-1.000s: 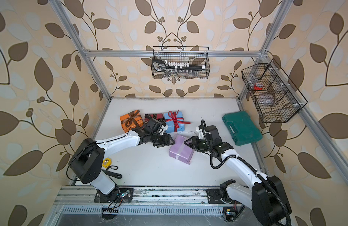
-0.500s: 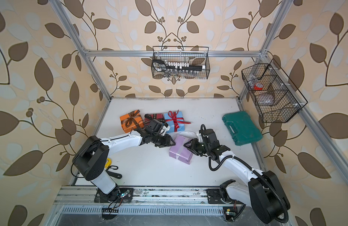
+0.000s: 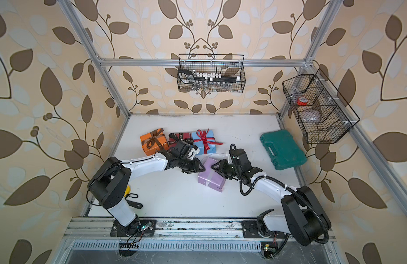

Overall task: Untie the ribbon bows on the gift boxes
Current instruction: Pull the ribbon from the gift box.

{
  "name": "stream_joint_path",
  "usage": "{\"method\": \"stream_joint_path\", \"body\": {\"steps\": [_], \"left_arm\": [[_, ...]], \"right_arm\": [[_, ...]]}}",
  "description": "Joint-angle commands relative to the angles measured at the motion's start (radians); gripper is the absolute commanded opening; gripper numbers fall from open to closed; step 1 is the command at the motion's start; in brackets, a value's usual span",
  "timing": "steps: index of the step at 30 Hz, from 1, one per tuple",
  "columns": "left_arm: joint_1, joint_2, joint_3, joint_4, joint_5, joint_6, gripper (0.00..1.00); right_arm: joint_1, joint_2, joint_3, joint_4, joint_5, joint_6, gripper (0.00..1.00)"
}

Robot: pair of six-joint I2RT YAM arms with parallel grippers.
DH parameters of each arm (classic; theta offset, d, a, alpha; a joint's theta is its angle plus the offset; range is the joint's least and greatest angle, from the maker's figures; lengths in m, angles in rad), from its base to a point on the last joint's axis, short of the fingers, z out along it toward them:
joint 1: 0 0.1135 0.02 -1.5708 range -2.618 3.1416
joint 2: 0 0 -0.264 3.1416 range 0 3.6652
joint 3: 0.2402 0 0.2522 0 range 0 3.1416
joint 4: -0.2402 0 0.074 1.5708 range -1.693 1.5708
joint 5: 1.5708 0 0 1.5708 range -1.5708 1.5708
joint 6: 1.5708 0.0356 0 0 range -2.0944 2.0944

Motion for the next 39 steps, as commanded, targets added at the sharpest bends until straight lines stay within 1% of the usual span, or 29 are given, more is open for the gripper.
{"method": "stream_joint_path", "body": {"steps": [1, 6, 15, 19, 22, 28, 29, 30, 33, 36, 38, 39], "left_arm": [[0.001, 0.021, -0.009, -0.007, 0.015, 0.025, 0.37], [0.001, 0.021, -0.012, -0.008, 0.015, 0.024, 0.38], [0.001, 0.023, -0.011, -0.007, 0.018, 0.019, 0.38], [0.001, 0.024, -0.013, -0.006, 0.018, 0.019, 0.38], [0.002, 0.023, -0.018, -0.003, 0.021, 0.014, 0.38], [0.002, 0.025, -0.024, 0.004, 0.023, 0.010, 0.38], [0.002, 0.026, -0.024, 0.005, 0.023, 0.009, 0.38], [0.001, 0.026, -0.023, 0.006, 0.024, 0.008, 0.38], [0.001, 0.026, -0.023, 0.006, 0.028, 0.007, 0.38], [0.001, 0.022, -0.024, 0.006, 0.027, 0.006, 0.38], [0.001, 0.021, -0.026, 0.006, 0.027, 0.005, 0.38], [0.001, 0.020, -0.026, 0.006, 0.028, 0.006, 0.38]], "right_arm": [[0.007, 0.041, -0.023, 0.007, 0.023, 0.016, 0.38], [0.010, 0.053, -0.055, 0.152, -0.024, 0.036, 0.38], [0.028, 0.120, -0.044, 0.196, -0.027, 0.032, 0.38], [0.031, 0.141, -0.044, 0.216, -0.024, 0.031, 0.34], [0.031, 0.154, -0.057, 0.261, -0.030, 0.039, 0.32], [0.040, 0.200, -0.066, 0.375, -0.056, 0.079, 0.34], [0.041, 0.205, -0.061, 0.385, -0.050, 0.080, 0.33], [0.043, 0.207, -0.050, 0.352, -0.029, 0.075, 0.33], [0.043, 0.205, -0.033, 0.264, 0.025, 0.055, 0.25], [0.045, 0.204, -0.040, 0.276, 0.031, 0.059, 0.18], [0.044, 0.226, -0.043, 0.299, 0.012, 0.064, 0.17], [0.044, 0.243, -0.045, 0.332, -0.006, 0.077, 0.14]]}}
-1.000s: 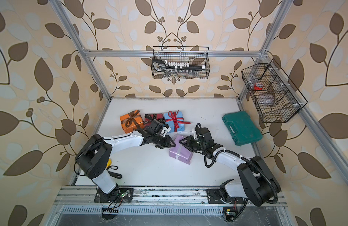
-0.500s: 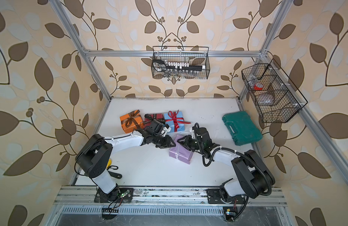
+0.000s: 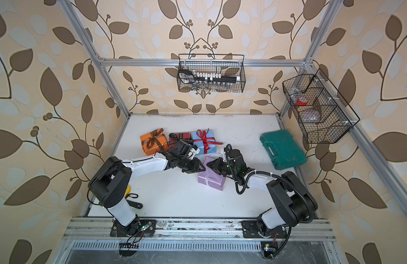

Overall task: Untie the ribbon bows on the gift boxes
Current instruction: Pull the ribbon from the gift box.

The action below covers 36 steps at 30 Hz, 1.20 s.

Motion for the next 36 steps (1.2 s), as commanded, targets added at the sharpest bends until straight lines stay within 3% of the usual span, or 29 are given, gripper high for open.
{"method": "stream_joint_path", "body": {"steps": [1, 4, 24, 29, 36], "left_arm": [[-0.005, 0.015, -0.019, -0.020, 0.007, 0.008, 0.38], [-0.005, 0.013, -0.021, -0.023, 0.008, 0.006, 0.38], [-0.005, 0.010, -0.013, -0.060, -0.013, 0.007, 0.43], [-0.005, -0.002, 0.002, -0.087, -0.026, 0.013, 0.50], [-0.004, -0.016, 0.011, -0.098, -0.039, 0.012, 0.52]], "right_arm": [[0.009, 0.080, -0.016, -0.004, -0.004, 0.023, 0.11], [0.008, 0.124, -0.008, 0.042, -0.036, 0.034, 0.00], [0.009, -0.004, -0.014, 0.152, -0.169, 0.012, 0.00], [0.009, -0.054, 0.004, 0.074, -0.168, -0.021, 0.00], [0.002, -0.129, 0.001, 0.016, -0.163, -0.043, 0.00]]}}
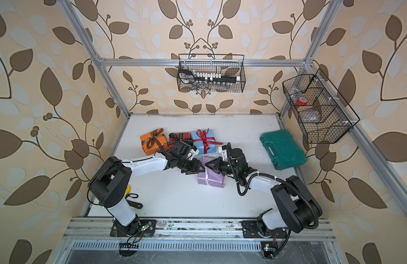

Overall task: Untie the ribbon bows on the gift boxes
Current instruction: Pull the ribbon from the gift box.

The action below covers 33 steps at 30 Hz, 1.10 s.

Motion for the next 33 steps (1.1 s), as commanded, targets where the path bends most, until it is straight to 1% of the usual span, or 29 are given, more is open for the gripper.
{"method": "stream_joint_path", "body": {"steps": [1, 10, 15, 19, 23, 25, 28, 30, 31, 33], "left_arm": [[-0.008, -0.016, 0.011, -0.059, -0.044, 0.013, 0.52], [-0.009, -0.008, 0.010, -0.059, -0.040, 0.010, 0.52], [-0.009, -0.008, 0.012, -0.059, -0.038, 0.009, 0.52], [-0.008, -0.008, 0.016, -0.061, -0.036, 0.007, 0.52], [-0.009, -0.006, 0.028, -0.065, -0.024, 0.003, 0.52], [-0.009, -0.008, 0.039, -0.068, -0.012, -0.001, 0.52], [-0.009, -0.015, 0.060, -0.066, 0.009, -0.013, 0.55], [-0.009, -0.020, 0.072, -0.057, 0.021, -0.023, 0.60], [-0.010, -0.019, 0.076, -0.052, 0.030, -0.027, 0.66], [-0.009, -0.018, 0.085, -0.041, 0.045, -0.032, 0.67]], "right_arm": [[0.004, -0.056, 0.002, -0.004, -0.038, -0.031, 0.00], [-0.033, -0.138, 0.027, -0.081, -0.056, -0.062, 0.00], [-0.061, -0.164, 0.053, -0.141, -0.071, -0.093, 0.00], [-0.080, -0.169, 0.055, -0.150, -0.083, -0.100, 0.00], [-0.095, -0.170, 0.052, -0.228, -0.045, -0.159, 0.00], [-0.099, -0.155, 0.031, -0.229, -0.039, -0.171, 0.00], [-0.102, -0.131, 0.000, -0.194, -0.052, -0.161, 0.00], [-0.102, -0.119, -0.011, -0.168, -0.064, -0.148, 0.00], [-0.102, -0.118, -0.007, -0.161, -0.068, -0.145, 0.00], [-0.102, -0.120, 0.006, -0.165, -0.074, -0.150, 0.00]]}}
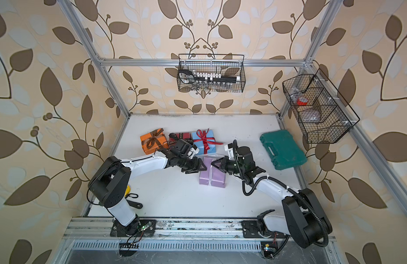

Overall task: Untie the ribbon bows on the gift boxes
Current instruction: Pull the ribbon from the gift box.

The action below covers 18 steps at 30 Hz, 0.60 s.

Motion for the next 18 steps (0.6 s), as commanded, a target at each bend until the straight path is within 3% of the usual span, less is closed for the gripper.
{"method": "stream_joint_path", "body": {"steps": [1, 18], "left_arm": [[-0.011, -0.012, 0.039, 0.009, 0.044, -0.006, 0.68], [-0.022, 0.080, 0.049, 0.067, 0.063, -0.026, 0.67]], "right_arm": [[-0.003, 0.005, 0.008, 0.029, -0.027, -0.019, 0.00], [-0.013, 0.022, 0.095, 0.087, -0.136, 0.021, 0.00]]}}
